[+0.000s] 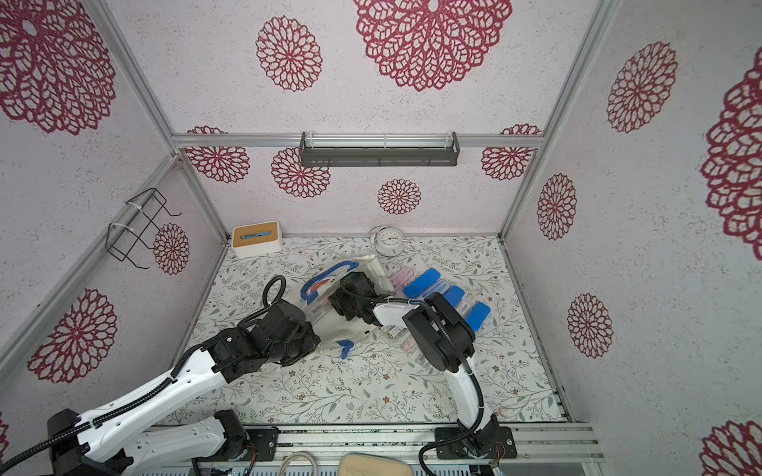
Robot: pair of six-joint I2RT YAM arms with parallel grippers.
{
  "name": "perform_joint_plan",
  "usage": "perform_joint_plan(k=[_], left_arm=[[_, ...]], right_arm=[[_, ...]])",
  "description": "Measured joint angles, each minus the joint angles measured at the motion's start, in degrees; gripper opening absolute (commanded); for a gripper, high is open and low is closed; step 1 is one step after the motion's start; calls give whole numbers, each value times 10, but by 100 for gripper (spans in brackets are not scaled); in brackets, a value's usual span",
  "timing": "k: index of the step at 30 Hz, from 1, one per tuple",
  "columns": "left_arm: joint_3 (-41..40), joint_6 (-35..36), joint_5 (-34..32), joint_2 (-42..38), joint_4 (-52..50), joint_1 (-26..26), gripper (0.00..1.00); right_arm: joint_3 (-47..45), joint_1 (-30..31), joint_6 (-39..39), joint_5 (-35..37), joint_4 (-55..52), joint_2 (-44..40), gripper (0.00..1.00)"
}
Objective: Take out the compass set from the canvas bag
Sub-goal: Pick up the compass set from the canvas bag.
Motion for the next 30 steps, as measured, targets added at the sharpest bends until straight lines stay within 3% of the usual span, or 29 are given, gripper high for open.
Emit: perform_joint_plan(k=[4,8,11,18,30], left_arm=[[0,-2,-2,-4,-2,0,0],[0,-1,-1,-4,-2,0,0],[0,1,3,-4,-2,0,0],[1,4,9,8,-1,0,0],[12,0,-6,14,-7,0,0]], right_arm=[[0,0,-3,0,0,0,26],[0,0,-1,0,-2,4,42],[0,0,7,0,1,14,44],[0,0,23,-4,35,26,26],[1,0,10,-2,30,5,15]])
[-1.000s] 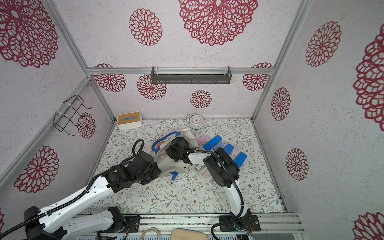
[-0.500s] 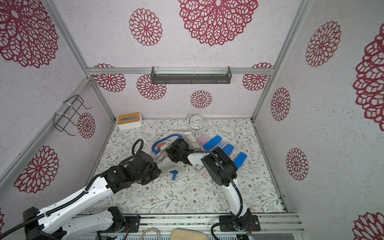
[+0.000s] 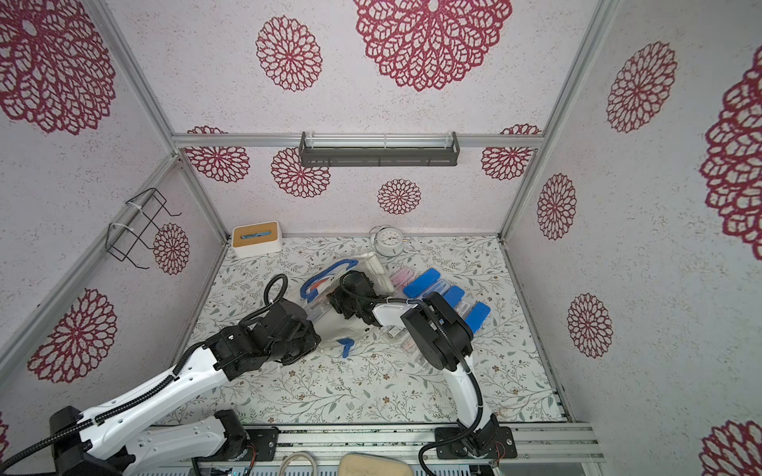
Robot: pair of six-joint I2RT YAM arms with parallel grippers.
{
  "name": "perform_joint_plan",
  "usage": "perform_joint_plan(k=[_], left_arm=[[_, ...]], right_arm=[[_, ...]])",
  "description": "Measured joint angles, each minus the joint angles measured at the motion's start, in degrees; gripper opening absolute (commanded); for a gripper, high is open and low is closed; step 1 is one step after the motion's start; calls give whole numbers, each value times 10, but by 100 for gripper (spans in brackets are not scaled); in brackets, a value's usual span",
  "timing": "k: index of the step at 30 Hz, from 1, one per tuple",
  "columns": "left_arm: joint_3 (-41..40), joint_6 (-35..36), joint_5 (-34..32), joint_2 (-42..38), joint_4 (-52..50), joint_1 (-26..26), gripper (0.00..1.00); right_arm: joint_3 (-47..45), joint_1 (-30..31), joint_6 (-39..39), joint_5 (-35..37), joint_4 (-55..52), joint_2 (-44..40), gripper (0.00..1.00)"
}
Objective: Take out the compass set from the canvas bag
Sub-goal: Pick up the compass set from the canvas bag.
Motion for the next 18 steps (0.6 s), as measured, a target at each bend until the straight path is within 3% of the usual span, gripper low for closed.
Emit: perform_joint_plan(k=[6,18], left_arm=[[0,-12,-14,-5,0,0,0],[0,-29,-32,-9,-1,3,0]], right_arm=[[-8,0,-18,2,-33,-30,14],[-101,0,-67,-2,-71,-171,13]])
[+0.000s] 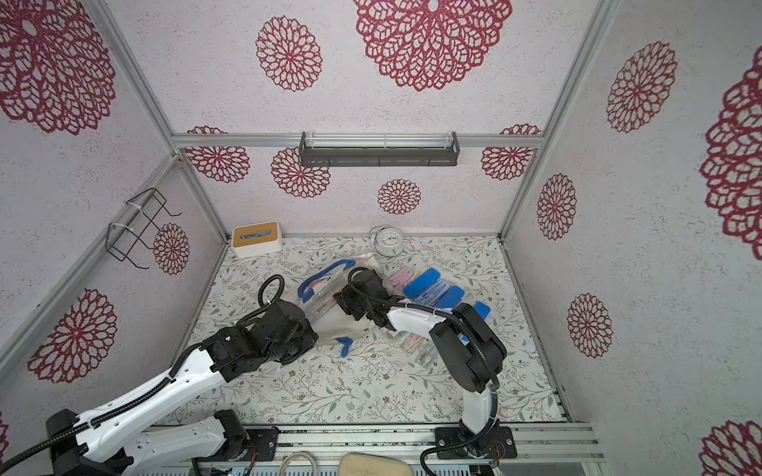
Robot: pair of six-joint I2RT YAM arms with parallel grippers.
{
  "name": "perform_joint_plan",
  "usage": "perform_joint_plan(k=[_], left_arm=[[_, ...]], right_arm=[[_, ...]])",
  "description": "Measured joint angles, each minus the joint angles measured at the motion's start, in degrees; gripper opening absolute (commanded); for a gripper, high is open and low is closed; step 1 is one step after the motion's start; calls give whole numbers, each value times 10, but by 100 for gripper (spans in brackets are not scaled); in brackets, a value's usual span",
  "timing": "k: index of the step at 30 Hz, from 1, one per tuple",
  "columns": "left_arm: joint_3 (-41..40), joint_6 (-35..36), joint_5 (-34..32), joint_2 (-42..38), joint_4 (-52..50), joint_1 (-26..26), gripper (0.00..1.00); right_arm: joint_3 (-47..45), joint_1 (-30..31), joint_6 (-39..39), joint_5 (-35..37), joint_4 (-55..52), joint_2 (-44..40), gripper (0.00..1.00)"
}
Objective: Take out the compass set from the canvas bag
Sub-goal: Pick up the compass set from the canvas bag, then move the canvas bag to the center of the board.
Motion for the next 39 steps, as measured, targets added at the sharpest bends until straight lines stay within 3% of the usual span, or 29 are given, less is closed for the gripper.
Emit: perform_joint_plan(k=[11,23,39], left_arm=[[1,-3,-7,0,0,5,0],[1,0,-6,0,4,33,0],[1,30,11,-45,-23,114,0]], right_arm=[[-54,-7,-83,-1,-79,-136,13],[-104,-58,-130,-26,-120,-238,13],[-173,-208,-160,-104,-176,-411,13]])
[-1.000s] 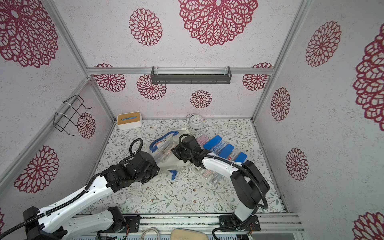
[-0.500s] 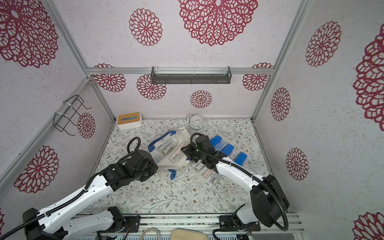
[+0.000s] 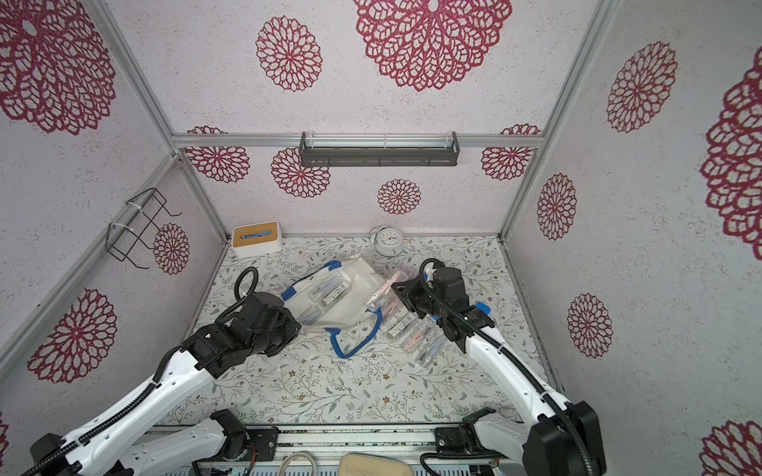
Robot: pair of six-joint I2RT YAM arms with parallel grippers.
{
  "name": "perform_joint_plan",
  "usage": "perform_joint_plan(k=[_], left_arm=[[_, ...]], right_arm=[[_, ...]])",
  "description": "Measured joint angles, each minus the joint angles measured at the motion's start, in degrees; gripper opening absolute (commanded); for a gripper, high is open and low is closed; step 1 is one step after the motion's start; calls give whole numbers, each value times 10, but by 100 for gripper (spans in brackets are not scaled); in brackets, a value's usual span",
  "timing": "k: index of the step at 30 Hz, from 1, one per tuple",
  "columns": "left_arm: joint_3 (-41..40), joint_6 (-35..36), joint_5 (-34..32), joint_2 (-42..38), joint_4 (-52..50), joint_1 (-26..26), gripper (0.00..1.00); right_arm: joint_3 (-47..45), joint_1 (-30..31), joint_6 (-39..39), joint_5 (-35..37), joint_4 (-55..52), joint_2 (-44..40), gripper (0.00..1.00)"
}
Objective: Take out the compass set from the canvas bag
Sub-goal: Move the canvas bag to the center of the board, then place the compass set at the center of the board.
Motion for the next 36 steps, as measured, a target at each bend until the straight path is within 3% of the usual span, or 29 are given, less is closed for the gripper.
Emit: perform_joint_plan(k=[7,14,20,29,36], left_arm=[[16,31,16,-41,-65,72,0],[42,59,17,-78,-131,129,0],[32,69,33,-82,-153,134,0],[15,77,49,-97,-162,135,0],[20,100,65,-88,-167,135,0]], right_arm=[[-80,-28,-25,-26,-44,-96,14],[-163,-28,-27,-34,-40,-77,15],[-132,-15,-38,-28,2,52,15],[92,40,-52,-15,66,333,15],[197,52,-46,-23,94,477,16]])
